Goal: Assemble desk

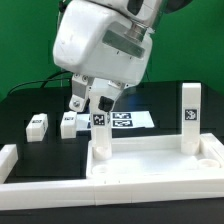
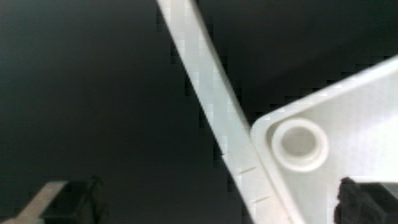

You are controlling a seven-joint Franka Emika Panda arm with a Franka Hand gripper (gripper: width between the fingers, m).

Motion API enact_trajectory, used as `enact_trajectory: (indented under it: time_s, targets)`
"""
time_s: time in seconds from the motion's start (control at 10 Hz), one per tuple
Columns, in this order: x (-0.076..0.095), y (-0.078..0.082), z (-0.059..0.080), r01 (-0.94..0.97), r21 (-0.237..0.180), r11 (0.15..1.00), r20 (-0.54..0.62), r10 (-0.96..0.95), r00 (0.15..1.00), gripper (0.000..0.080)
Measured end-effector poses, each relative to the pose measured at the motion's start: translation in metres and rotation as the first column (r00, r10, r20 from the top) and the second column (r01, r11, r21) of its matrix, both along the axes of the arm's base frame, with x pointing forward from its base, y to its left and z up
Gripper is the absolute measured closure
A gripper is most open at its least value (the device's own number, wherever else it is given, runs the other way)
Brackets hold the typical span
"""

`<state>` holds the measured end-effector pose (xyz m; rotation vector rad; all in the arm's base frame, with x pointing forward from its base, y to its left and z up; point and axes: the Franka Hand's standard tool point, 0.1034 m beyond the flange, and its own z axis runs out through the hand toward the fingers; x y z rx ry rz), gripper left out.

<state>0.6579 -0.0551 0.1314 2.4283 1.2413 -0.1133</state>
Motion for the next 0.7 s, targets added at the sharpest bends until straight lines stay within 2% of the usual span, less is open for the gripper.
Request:
enact_trajectory:
  time_s: [0.2, 0.3, 0.4, 0.5, 0.7]
  targets:
    - [-0.003, -0.011, 0.009, 0.101, 0.041, 0.994, 0.03, -0.102, 0.994, 0.0151]
    - [-0.024, -0.02, 0.007, 0.177, 0.083, 0.981, 0.034, -0.18, 0.983, 0.0151]
    - [-0.037, -0.038, 0.015, 0.257, 0.116, 0.959, 0.018, -0.261, 0.965, 0.0151]
    - [-0.042, -0.056, 0.021, 0.321, 0.135, 0.937, 0.01, -0.326, 0.945, 0.0151]
    - [-0.063, -0.102, 0.028, 0.49, 0.186, 0.852, -0.03, -0.493, 0.869, 0.0151]
